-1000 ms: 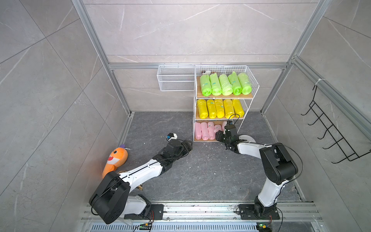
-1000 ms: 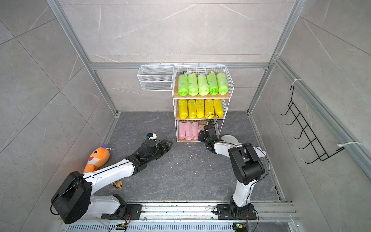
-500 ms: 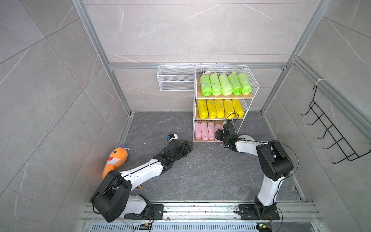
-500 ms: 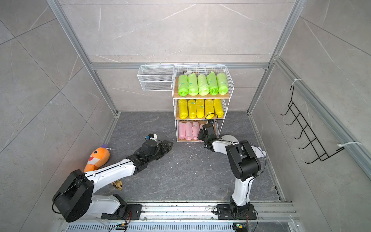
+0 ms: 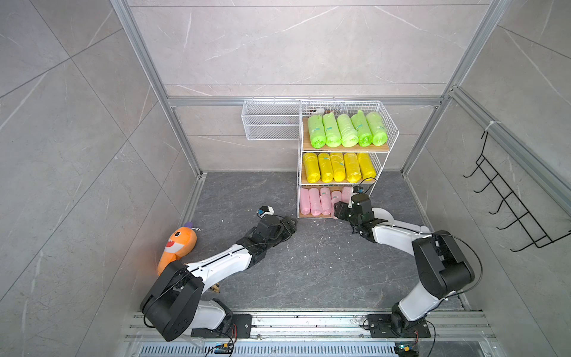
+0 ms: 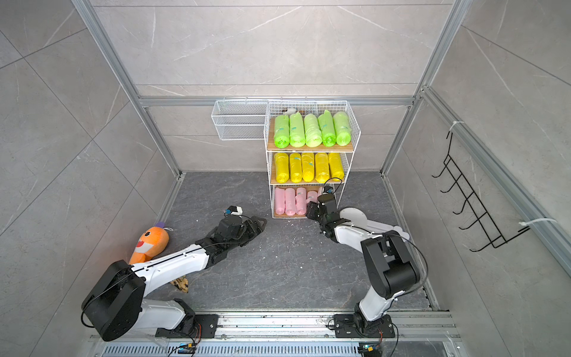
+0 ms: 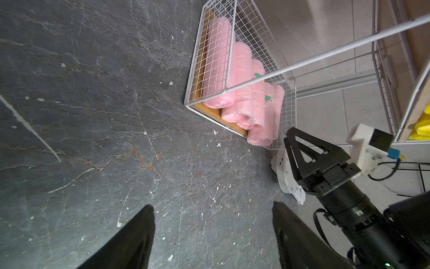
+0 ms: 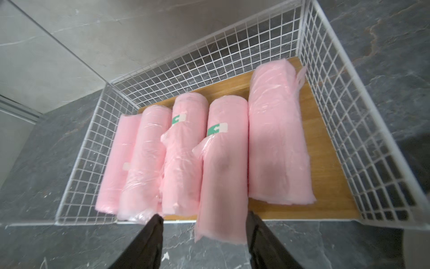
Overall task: Sort the rolls of trash bags by color and place them on the shelf
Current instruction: Place the roll of trash bags on the shelf.
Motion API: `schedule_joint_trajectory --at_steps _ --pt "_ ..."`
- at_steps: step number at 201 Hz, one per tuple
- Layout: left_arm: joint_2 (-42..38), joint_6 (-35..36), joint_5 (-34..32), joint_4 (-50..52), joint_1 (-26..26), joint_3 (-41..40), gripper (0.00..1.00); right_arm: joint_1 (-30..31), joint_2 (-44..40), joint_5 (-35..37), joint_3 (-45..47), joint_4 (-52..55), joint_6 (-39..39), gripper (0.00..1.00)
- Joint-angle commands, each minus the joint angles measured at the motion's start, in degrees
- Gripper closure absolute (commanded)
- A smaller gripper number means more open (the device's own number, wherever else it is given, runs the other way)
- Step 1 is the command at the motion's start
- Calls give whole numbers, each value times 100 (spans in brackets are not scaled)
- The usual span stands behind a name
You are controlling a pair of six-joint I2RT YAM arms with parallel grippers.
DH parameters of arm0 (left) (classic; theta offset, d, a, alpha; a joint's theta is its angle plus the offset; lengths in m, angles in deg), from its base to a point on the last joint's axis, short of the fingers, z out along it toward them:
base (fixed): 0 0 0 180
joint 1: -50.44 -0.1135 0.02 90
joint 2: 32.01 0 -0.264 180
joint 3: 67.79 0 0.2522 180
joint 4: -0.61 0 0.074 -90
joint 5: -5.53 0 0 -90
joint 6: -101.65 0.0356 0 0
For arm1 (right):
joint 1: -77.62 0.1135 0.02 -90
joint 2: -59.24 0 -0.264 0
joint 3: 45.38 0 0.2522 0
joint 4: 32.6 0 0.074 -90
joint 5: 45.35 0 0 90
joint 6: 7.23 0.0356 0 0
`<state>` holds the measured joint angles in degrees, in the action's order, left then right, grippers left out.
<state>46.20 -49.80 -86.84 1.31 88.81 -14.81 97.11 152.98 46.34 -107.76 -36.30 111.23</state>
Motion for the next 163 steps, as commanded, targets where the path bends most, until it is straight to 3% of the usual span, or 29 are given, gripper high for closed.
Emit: schedule_joint_trajectory --at_steps 1,45,72,103,163 --pt "34 188 71 -99 21 165 18 29 -232 -512 326 232 -72 43" --pt "162 279 128 -100 23 275 18 30 16 -851 578 -135 169 59" --pt "279 509 524 -91 22 403 18 27 370 -868 478 -385 288 63" --pt "260 934 925 -293 34 435 18 31 702 -723 312 -568 417 66" --pt "150 1892 984 -324 98 517 19 11 1006 -505 134 -854 634 69"
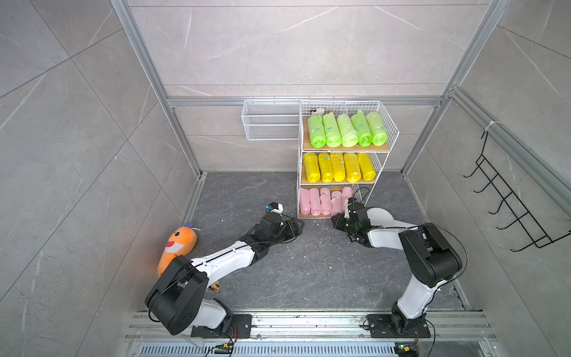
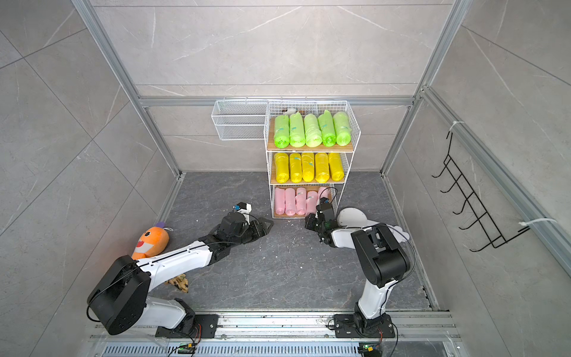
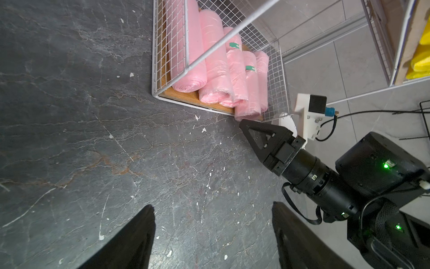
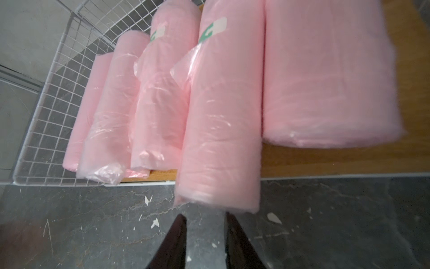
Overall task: Sort the rolls of trash bags by color and place them on the shelf
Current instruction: Place the roll of trash bags on the shelf, then reset both arms
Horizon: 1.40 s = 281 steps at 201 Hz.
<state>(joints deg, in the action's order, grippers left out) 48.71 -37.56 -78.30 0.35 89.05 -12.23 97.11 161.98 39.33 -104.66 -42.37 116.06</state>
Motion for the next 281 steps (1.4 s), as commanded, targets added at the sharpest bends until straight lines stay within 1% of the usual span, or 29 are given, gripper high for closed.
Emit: schedule_joint_trajectory --at_steps 1,28,64,92,127,149,177,212,233,255,268,281 --pt "-101 685 125 -230 75 259 19 11 106 206 -181 -248 155 69" --pt "-85 851 95 -239 163 276 19 12 190 407 -237 -340 184 69" --pt "27 773 86 -215 191 298 19 -32 408 518 -337 -698 332 68" --pt "93 716 60 -132 224 294 19 -67 532 507 -502 -697 327 68" --pt "123 717 24 -74 226 283 19 -84 494 498 -522 -646 278 66" --pt "101 733 -5 -52 227 298 19 -85 287 414 -393 -580 179 64" --pt "20 811 -200 12 226 313 19 -76 -366 282 51 -414 20 61" --pt "-107 919 -628 66 228 363 19 -34 -1731 274 737 193 -246 56" --pt "-259 989 -1076 153 221 369 19 -21 -2731 461 1018 929 -518 53" --pt "-528 1190 -1681 259 210 323 18 -22 -3725 797 1031 1989 -1000 48" --pt "-726 1395 -2022 261 209 265 18 -18 -4105 984 836 2662 -1340 43" --pt "-947 1602 -2405 252 197 190 17 -24 -4315 1249 577 3275 -1614 39"
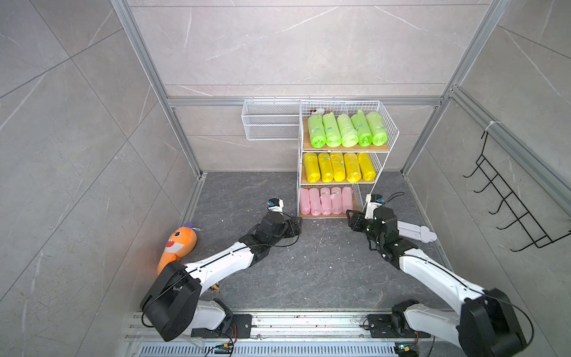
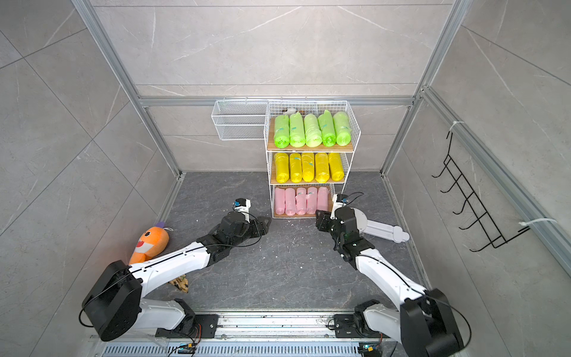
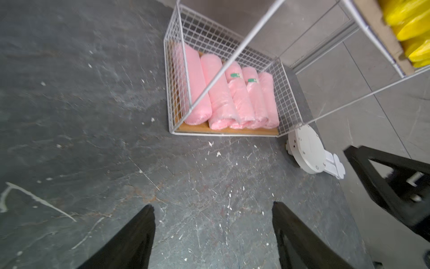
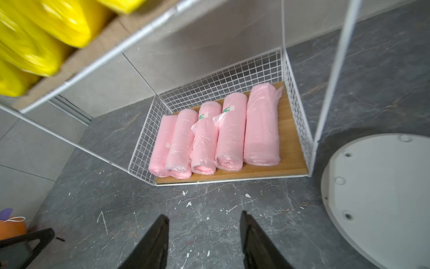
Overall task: Sort the rolls of trash bags by color and place them on the shelf
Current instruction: Reset both arms
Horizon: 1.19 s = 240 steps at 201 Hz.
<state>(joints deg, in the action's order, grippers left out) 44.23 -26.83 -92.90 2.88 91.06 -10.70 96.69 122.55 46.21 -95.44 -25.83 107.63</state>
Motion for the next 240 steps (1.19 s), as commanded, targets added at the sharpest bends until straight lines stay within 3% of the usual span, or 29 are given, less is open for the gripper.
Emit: schedule_joint_trajectory --at_steps 1,37,68,112,138,184,220,240 --pt "-520 545 -974 -2 -7 32 17 22 -385 580 -362 1660 -785 38" --pt "-1337 960 -2179 -61 -25 -334 13 18 -1041 1346 -653 2393 -1356 27" --pt "-1975 1215 -3033 -240 -75 -753 3 18 -1365 2031 -804 2669 -1709 16" --pt "-1943 1713 -3867 26 -349 -836 2 9 -1706 2910 -410 2264 -1904 1" --pt "-1674 1731 -3904 139 -941 -899 2 9 -1701 3161 -27 1801 -1990 0" --pt "-1174 2726 -3830 -1848 -1734 -1857 1 -9 -890 3178 658 272 -2412 0" --pt "-431 3038 -2750 -2377 -2644 -1971 1 -35 63 3408 1005 -1015 -2536 0" --pt "-124 3363 -2774 -3118 -2737 -2277 2 -61 509 3221 1346 -1948 -2813 0"
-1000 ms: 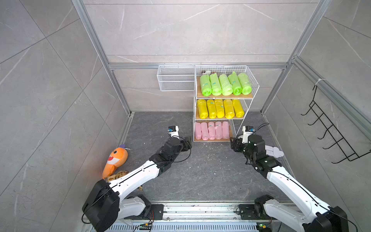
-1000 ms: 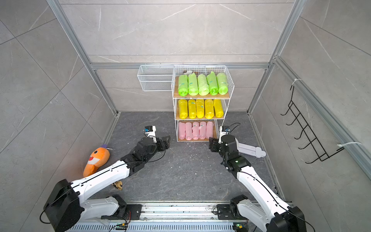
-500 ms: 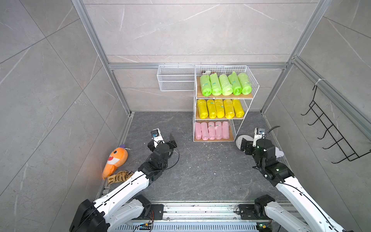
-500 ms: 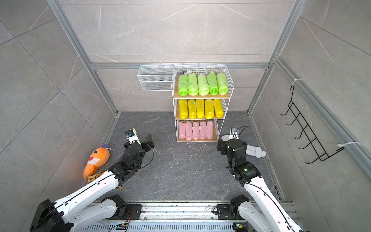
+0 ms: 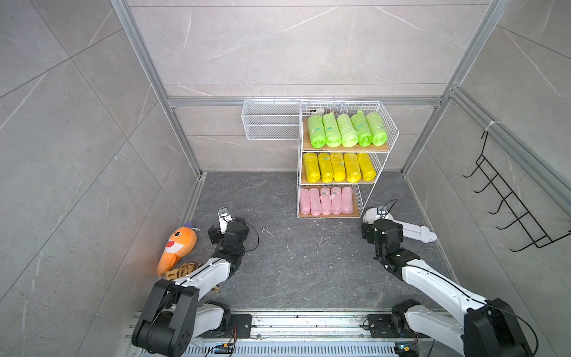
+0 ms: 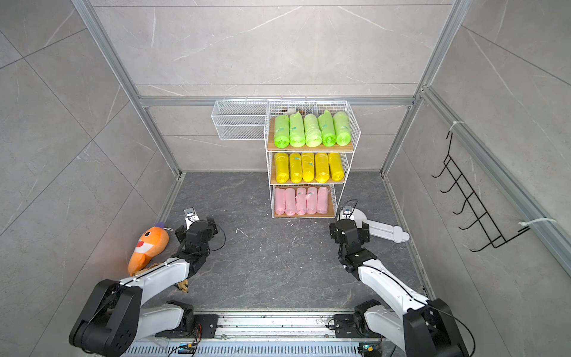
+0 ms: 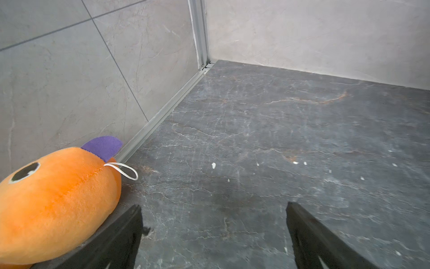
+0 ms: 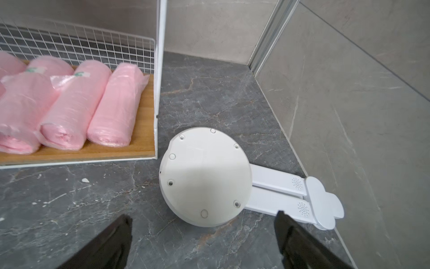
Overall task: Sort the rolls of trash bags by color and place them on the shelf
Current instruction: Reset both arms
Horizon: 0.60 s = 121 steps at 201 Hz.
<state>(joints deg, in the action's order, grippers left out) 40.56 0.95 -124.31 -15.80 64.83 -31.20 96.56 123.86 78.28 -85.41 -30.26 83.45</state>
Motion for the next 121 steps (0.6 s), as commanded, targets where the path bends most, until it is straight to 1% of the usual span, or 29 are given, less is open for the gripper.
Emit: schedule_joint_trajectory --at_steps 1,11,21,24,34,53,62,72,78,83,87,96,109,121 --pt "254 599 374 -1309 -118 -248 2 -52 408 -4 364 -1574 -421 0" --pt "386 672 432 -1878 -185 -506 2 -69 741 -145 588 -2301 -604 0" --pt "541 660 747 -2326 -310 -701 2 -85 1069 -138 708 -3010 -828 0" --pt "576 679 776 -2467 -357 -706 2 -90 1115 -157 710 -3098 -870 0" --pt "540 666 879 -2261 -432 -664 2 -119 1161 -263 710 -3164 -818 0" --pt "560 824 886 -2944 -560 -901 1 -273 1283 -547 853 -3711 -826 0" --pt "599 885 1040 -3177 -627 -994 1 -343 1396 -750 905 -3908 -884 0" --pt "822 981 1267 -3660 -729 -1144 1 -389 1583 -785 986 -4275 -921 0" --pt "988 1024 1235 -4045 -760 -1200 1 -408 1728 -779 1057 -4567 -921 0" --pt "1003 976 1153 -3985 -773 -1167 1 -454 1862 -773 1111 -4857 -936 0" --pt "946 895 1214 -3765 -825 -1125 1 -466 1920 -728 1149 -5046 -929 0" --pt "896 792 1489 -3603 -978 -1090 1 -566 1875 -790 1192 -5011 -799 0" --pt "947 743 1444 -3790 -1015 -1153 1 -789 1770 -1281 1160 -4715 -660 0" --pt "944 673 1531 -3954 -1097 -1252 2 -925 1815 -1517 1151 -4735 -600 0"
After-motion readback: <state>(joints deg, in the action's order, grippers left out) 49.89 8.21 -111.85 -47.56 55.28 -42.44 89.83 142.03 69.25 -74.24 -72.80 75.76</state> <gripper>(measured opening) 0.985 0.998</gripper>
